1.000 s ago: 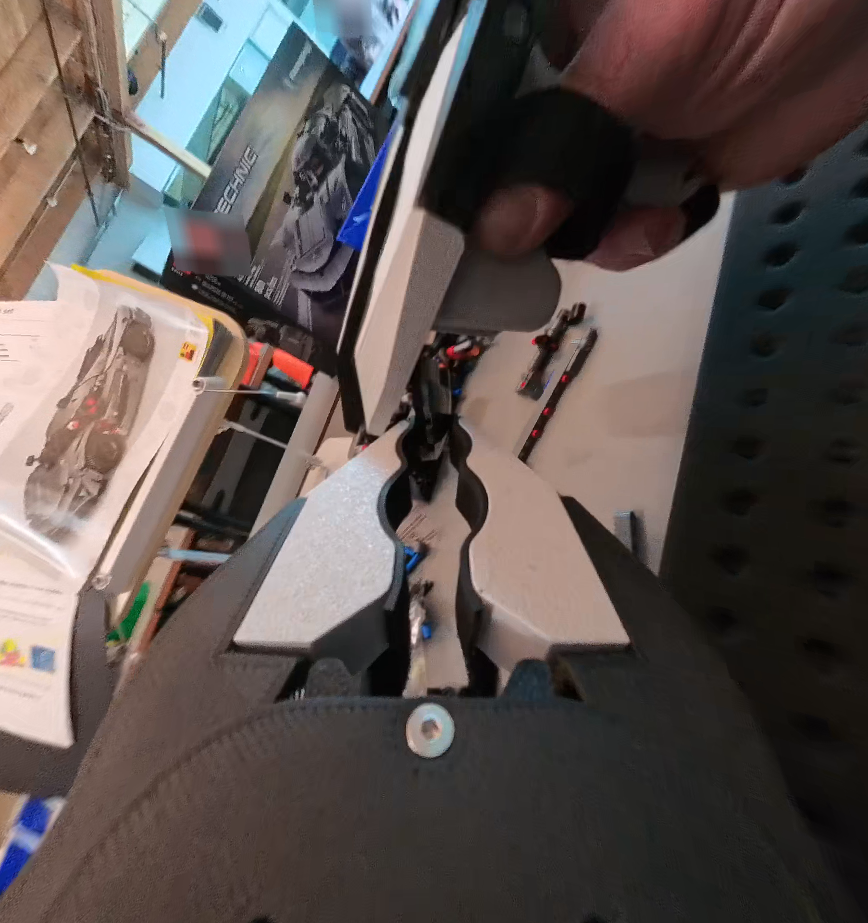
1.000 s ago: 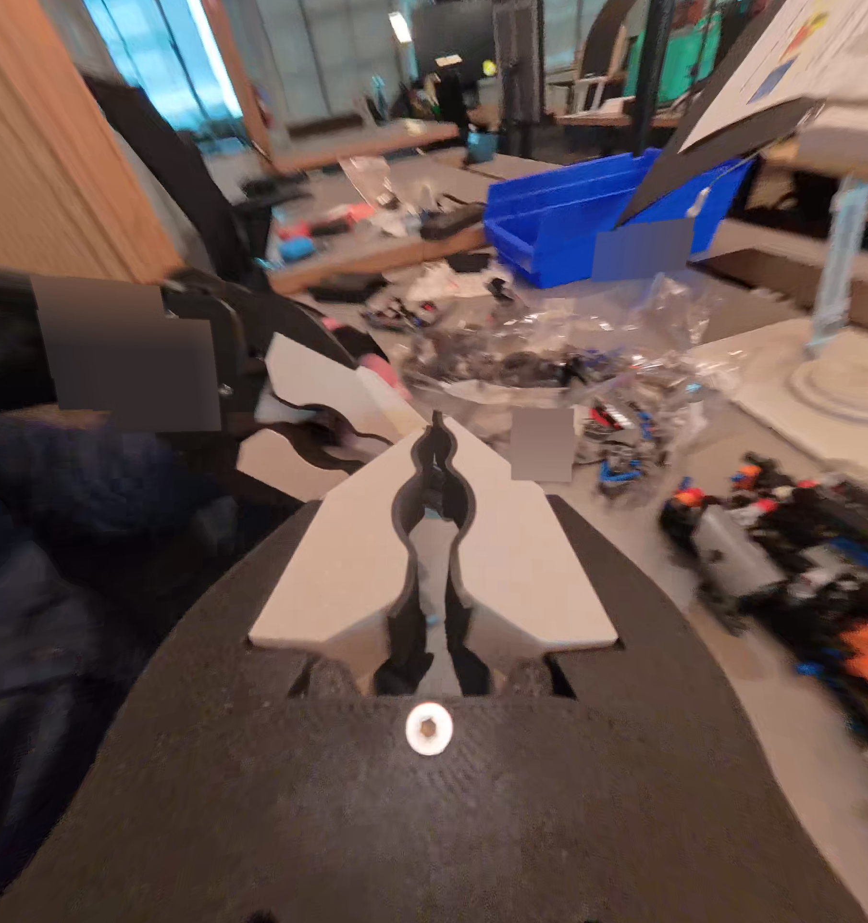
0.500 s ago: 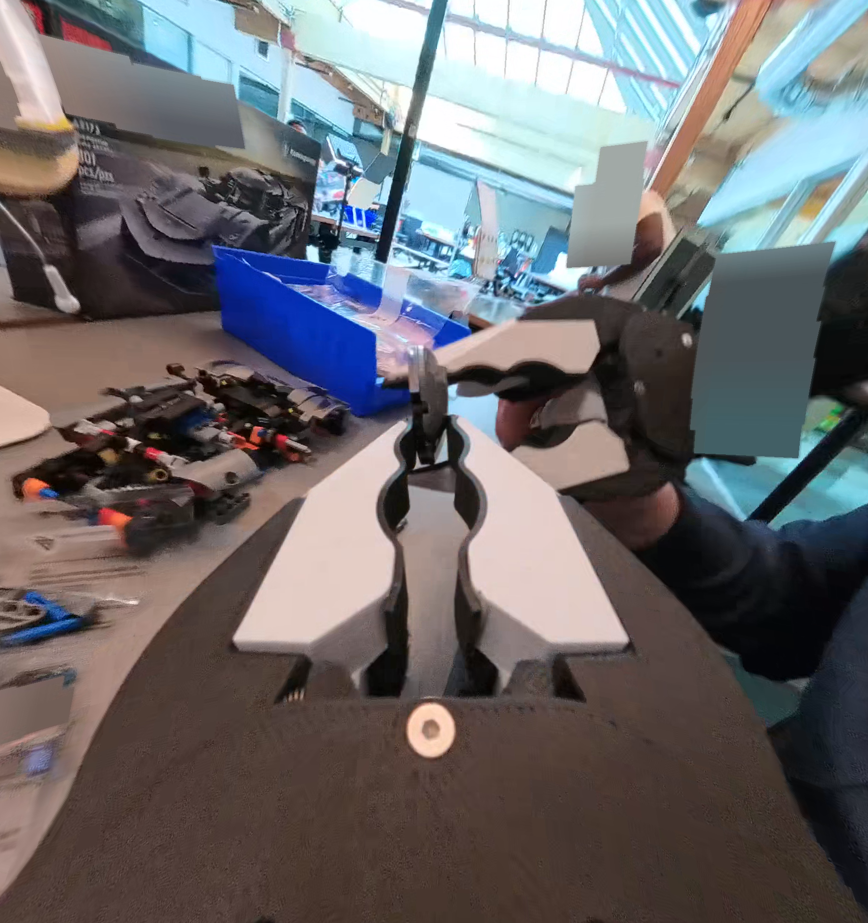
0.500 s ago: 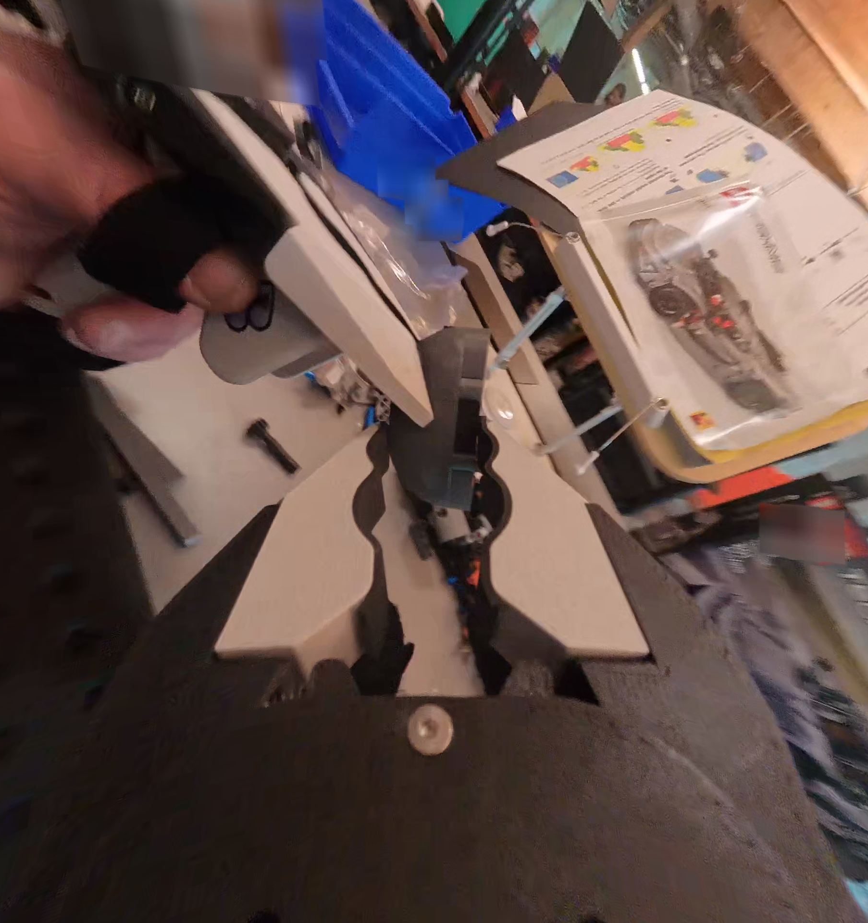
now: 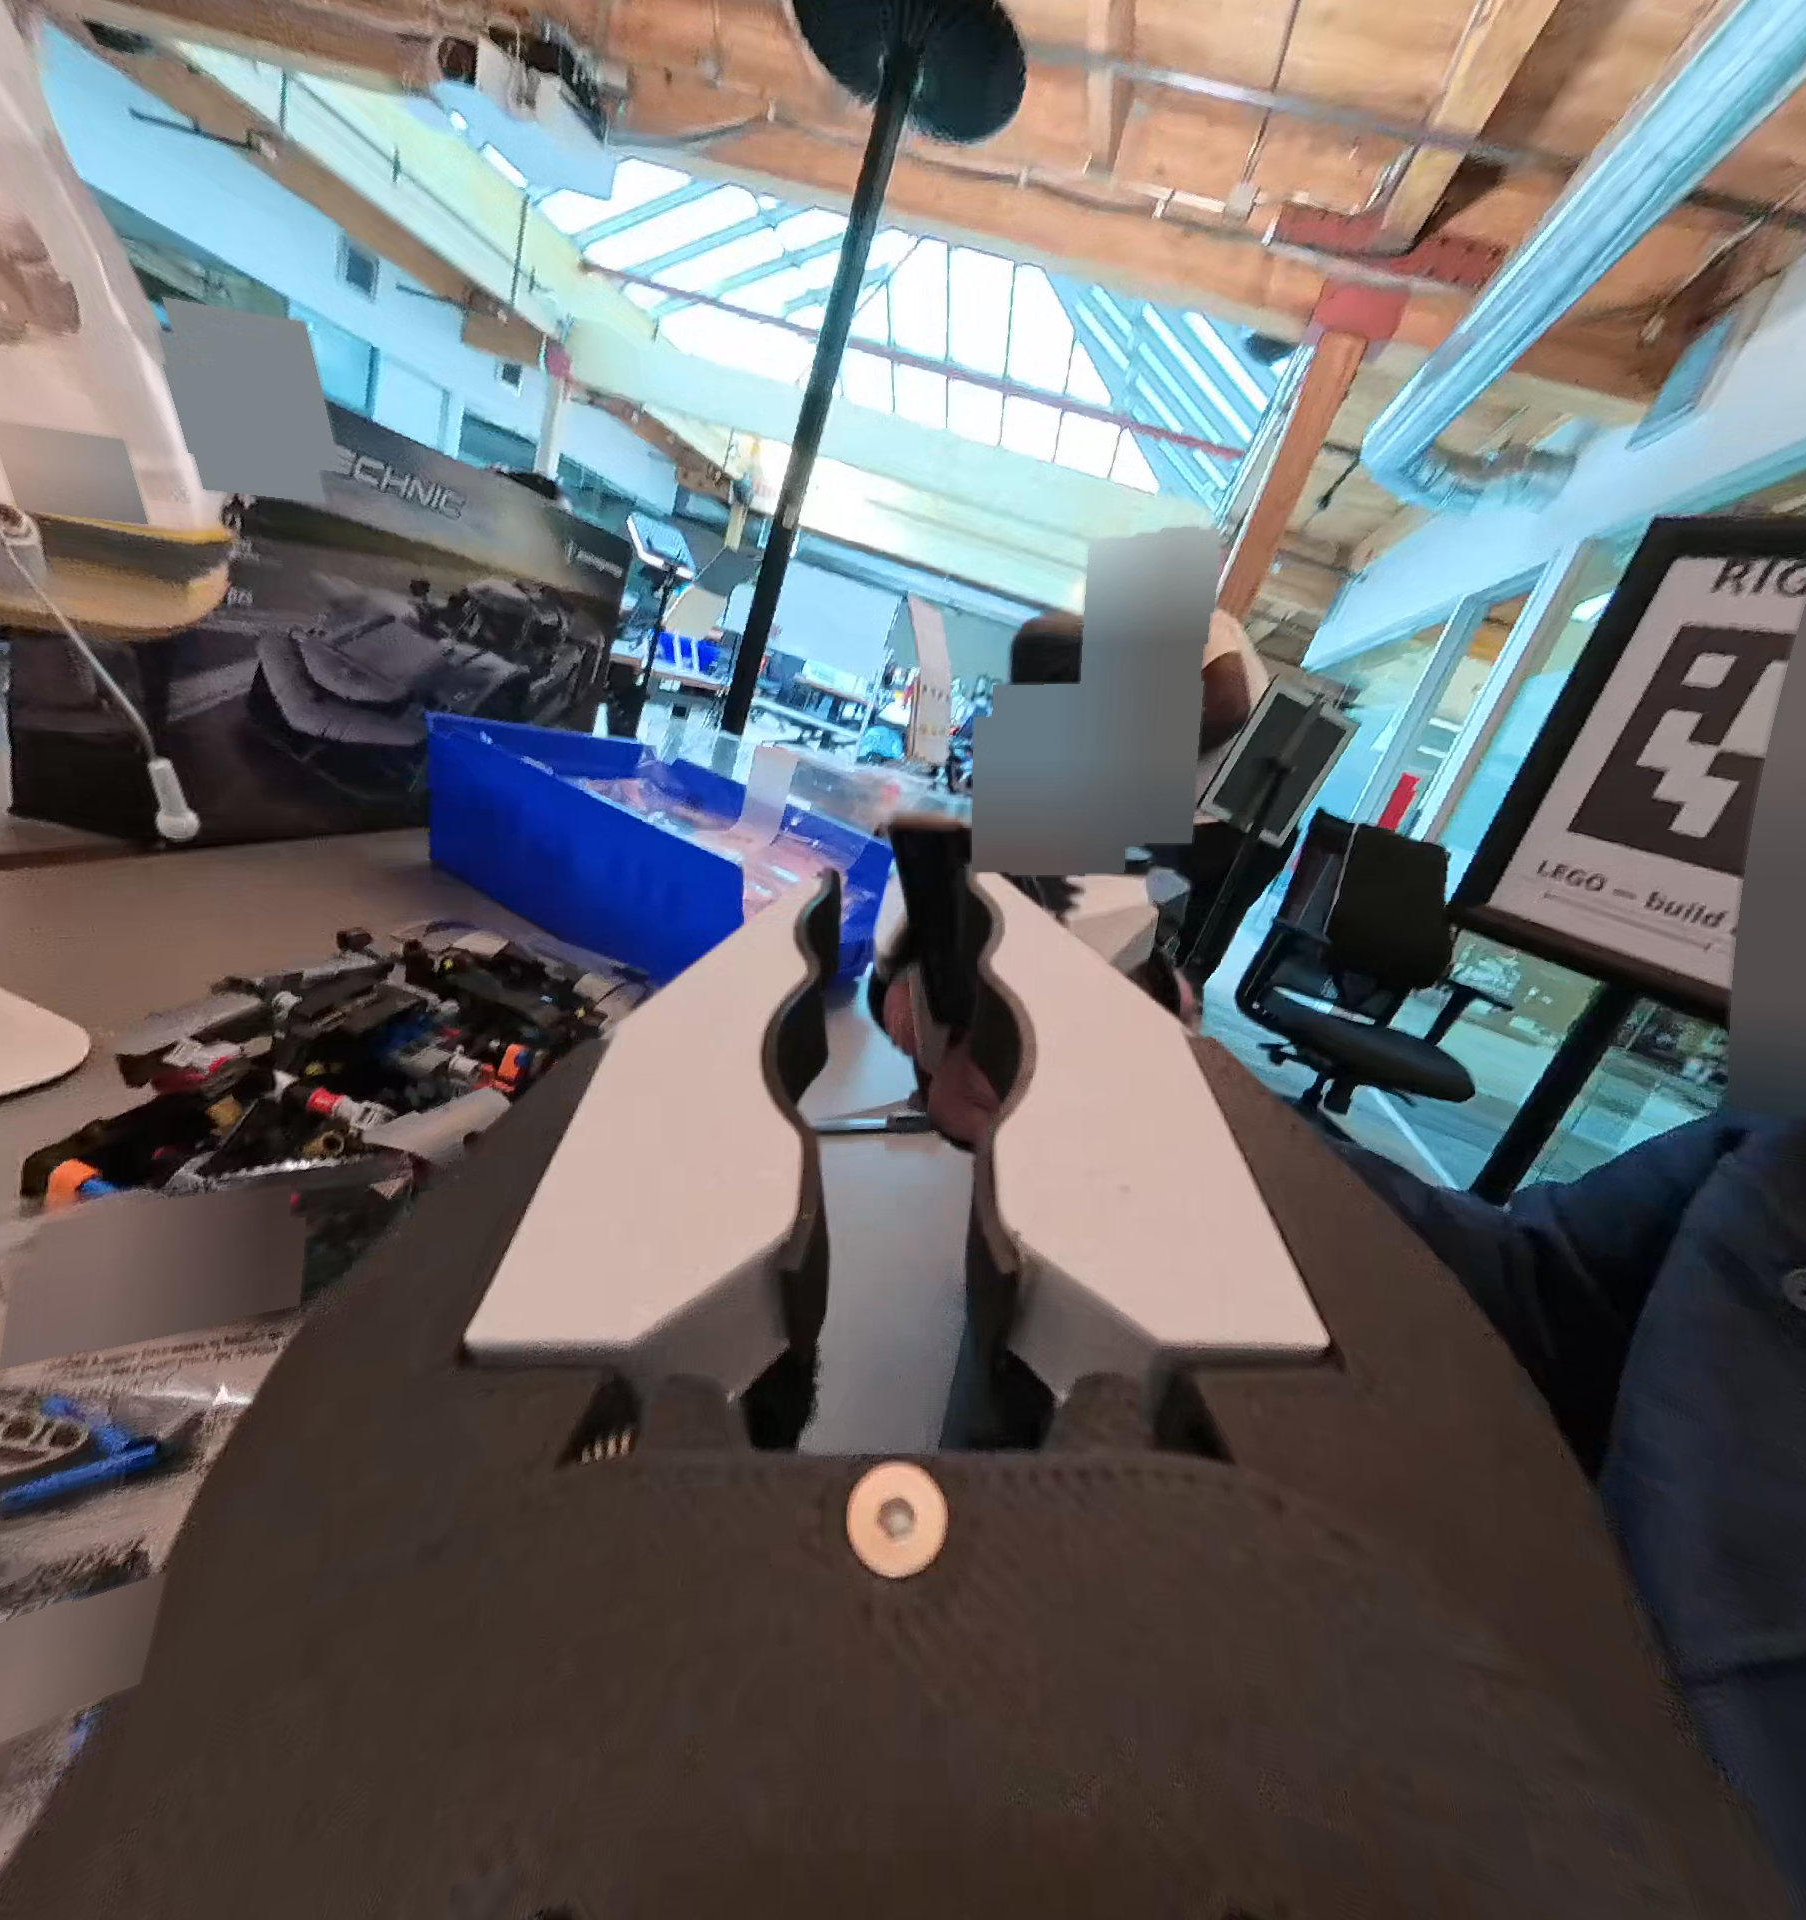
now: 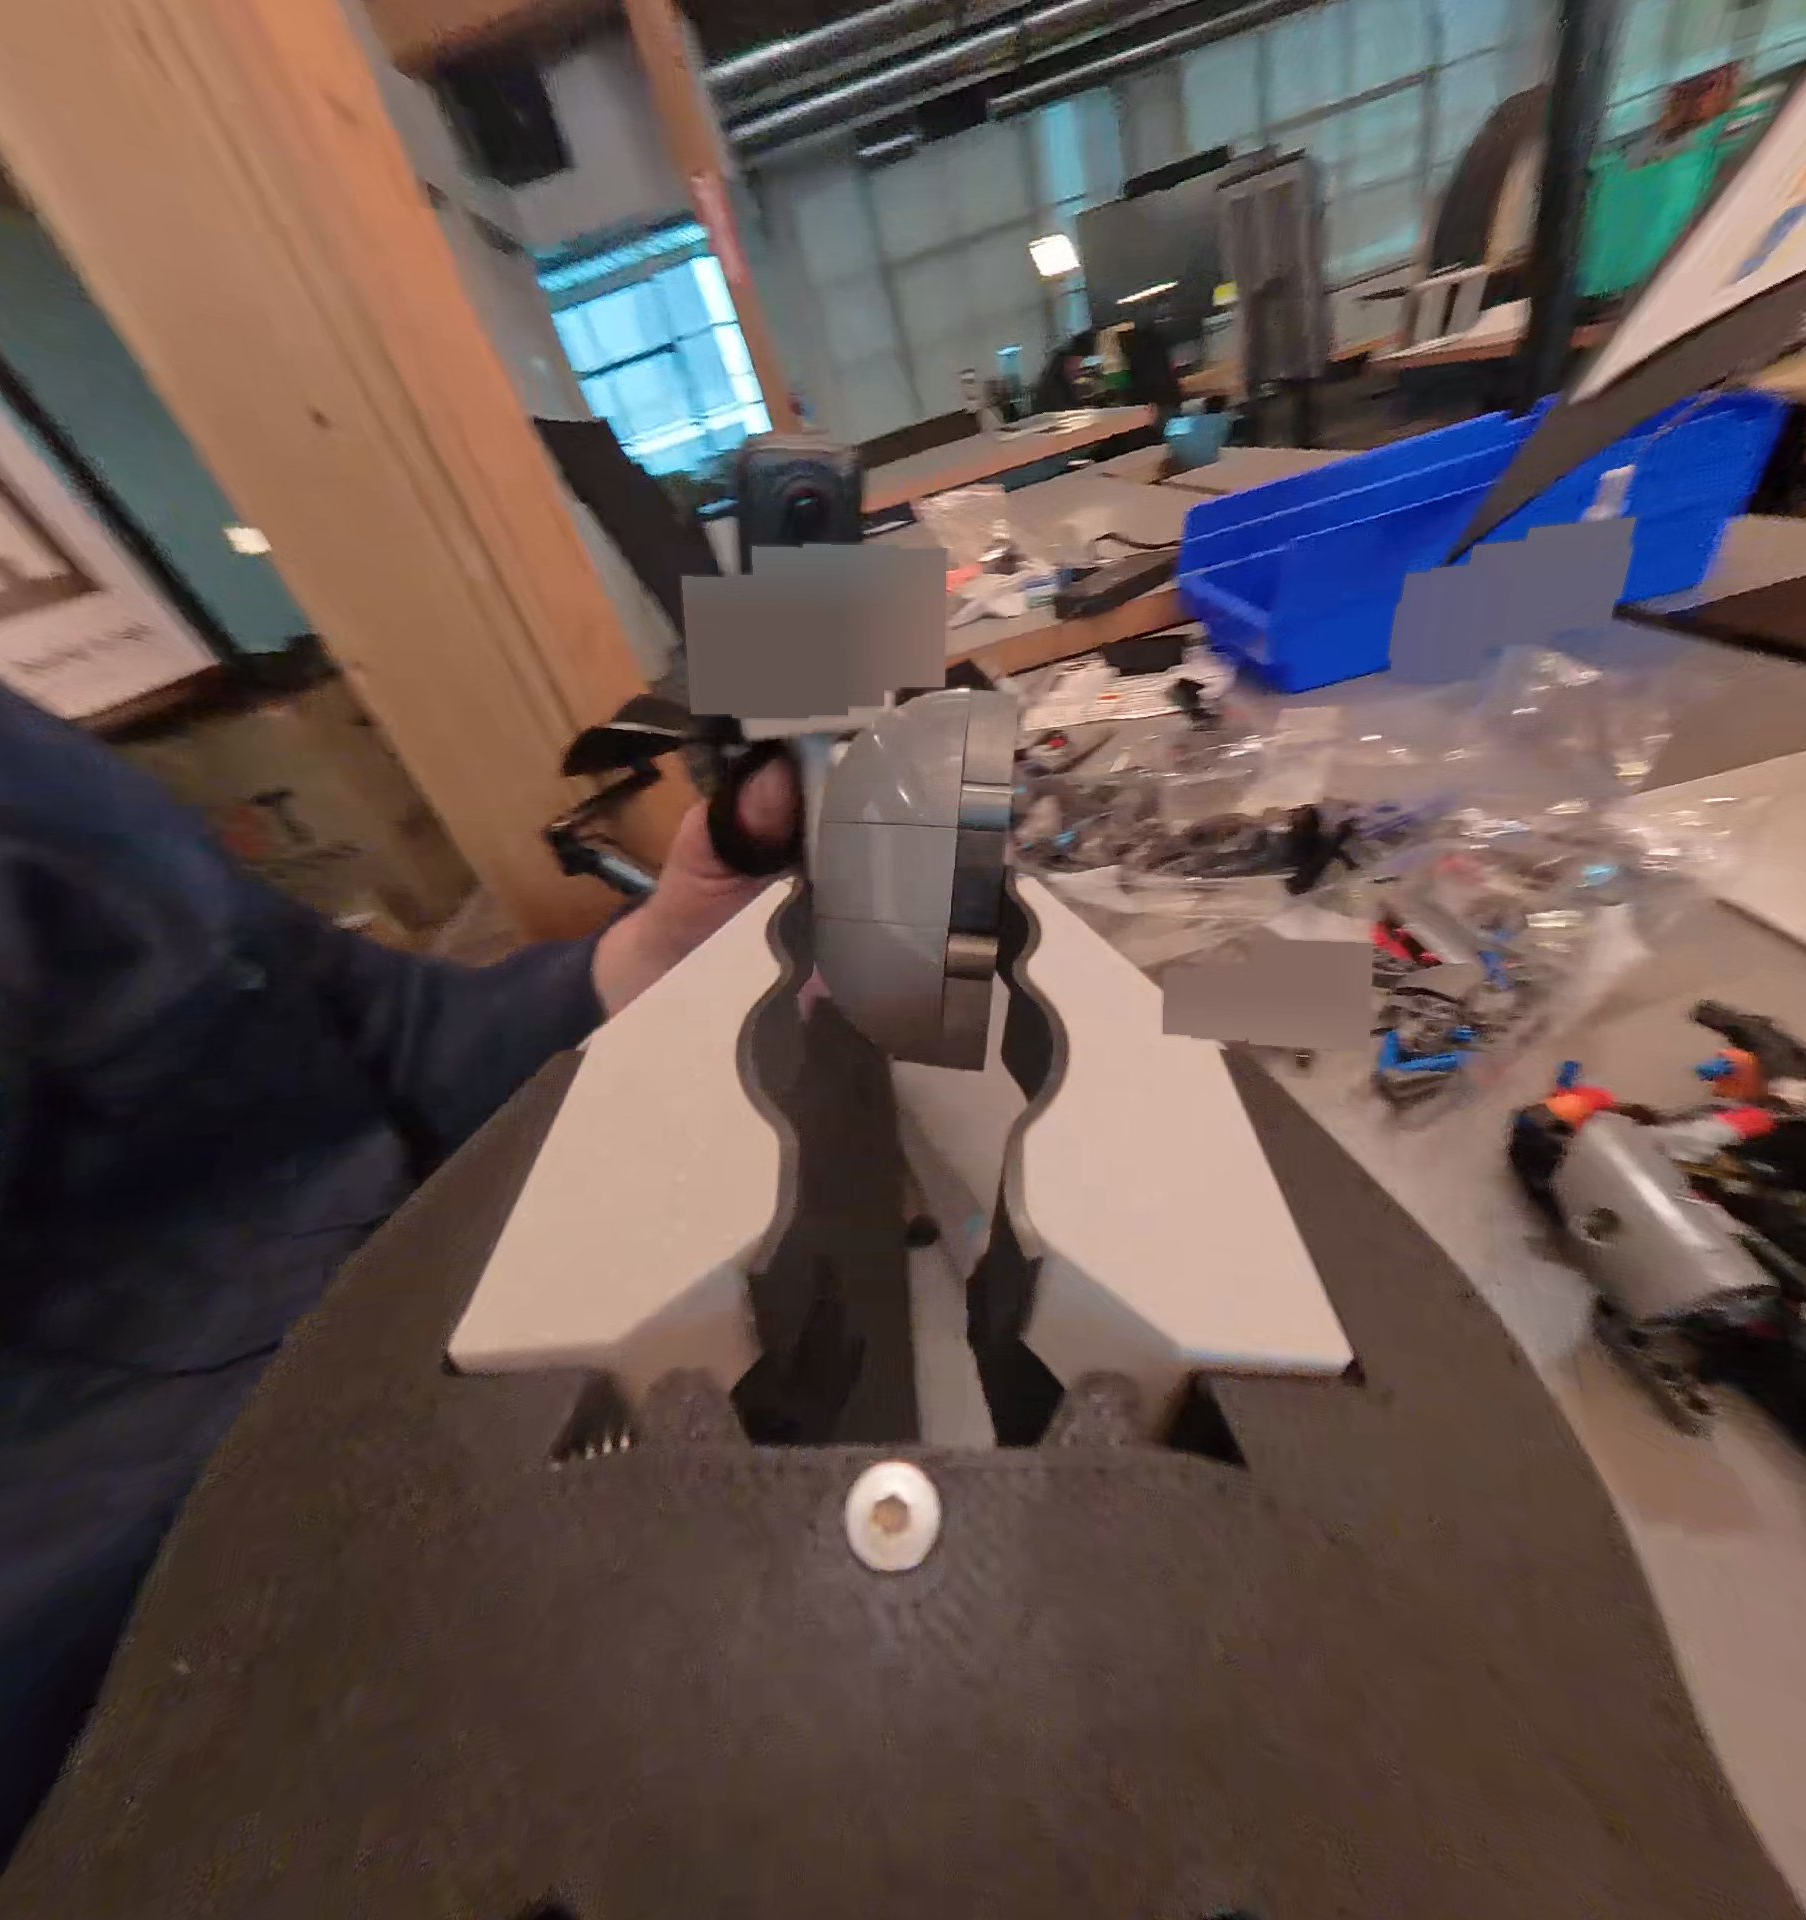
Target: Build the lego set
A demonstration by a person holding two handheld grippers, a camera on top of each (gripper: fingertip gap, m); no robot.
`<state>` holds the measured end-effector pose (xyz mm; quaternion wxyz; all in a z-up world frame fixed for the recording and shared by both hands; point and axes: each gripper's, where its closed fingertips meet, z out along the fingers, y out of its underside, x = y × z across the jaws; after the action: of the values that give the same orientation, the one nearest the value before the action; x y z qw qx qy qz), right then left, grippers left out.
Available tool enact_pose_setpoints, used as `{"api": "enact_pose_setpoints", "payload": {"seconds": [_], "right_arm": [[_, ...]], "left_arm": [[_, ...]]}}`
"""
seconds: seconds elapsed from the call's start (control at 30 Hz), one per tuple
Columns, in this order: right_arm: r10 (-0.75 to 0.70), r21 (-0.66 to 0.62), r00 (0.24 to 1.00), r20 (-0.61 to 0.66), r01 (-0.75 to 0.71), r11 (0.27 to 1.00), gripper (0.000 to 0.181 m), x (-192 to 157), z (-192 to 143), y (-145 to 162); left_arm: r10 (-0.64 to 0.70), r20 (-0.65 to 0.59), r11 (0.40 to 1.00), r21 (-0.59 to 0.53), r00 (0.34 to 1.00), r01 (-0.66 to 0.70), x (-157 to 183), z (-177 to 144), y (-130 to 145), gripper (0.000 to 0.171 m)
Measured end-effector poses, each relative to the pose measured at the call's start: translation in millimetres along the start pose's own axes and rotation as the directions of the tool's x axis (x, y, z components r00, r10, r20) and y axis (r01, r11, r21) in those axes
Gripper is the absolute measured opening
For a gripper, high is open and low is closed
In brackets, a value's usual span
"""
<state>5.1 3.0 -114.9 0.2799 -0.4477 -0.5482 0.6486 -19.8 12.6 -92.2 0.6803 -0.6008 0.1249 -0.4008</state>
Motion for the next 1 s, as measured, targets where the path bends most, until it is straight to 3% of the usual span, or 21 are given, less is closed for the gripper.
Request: {"api": "enact_pose_setpoints", "payload": {"seconds": [0.27, 0.47, 0.6, 0.77, 1.0], "right_arm": [[0.032, -0.013, 0.991, 0.126, -0.031, 0.999, 0.033, -15, 8, 7], [0.049, -0.049, 0.983, 0.175, -0.042, 0.998, 0.033, -22, 12, 14], [0.046, -0.028, 0.979, 0.198, -0.042, 0.999, 0.033, -25, 11, 11], [0.122, -0.014, 0.958, 0.258, -0.122, 0.992, 0.033, -28, 9, 10], [0.198, 0.062, 0.898, 0.392, -0.24, 0.969, 0.033, -41, 13, -3]], "left_arm": [[-0.046, -0.134, 0.999, -0.021, 0.99, 0.043, 19, 10, 7, 0.017], [-0.061, -0.197, 0.998, -0.035, 0.978, 0.055, 29, 13, 9, 0.025], [-0.076, -0.218, 0.997, -0.031, 0.973, 0.071, 32, 13, 7, 0.017], [-0.076, -0.211, 0.997, -0.02, 0.974, 0.074, 31, 15, 7, 0.015], [-0.148, -0.313, 0.987, 0.018, 0.938, 0.162, 37, 12, -2, 0.015]]}}
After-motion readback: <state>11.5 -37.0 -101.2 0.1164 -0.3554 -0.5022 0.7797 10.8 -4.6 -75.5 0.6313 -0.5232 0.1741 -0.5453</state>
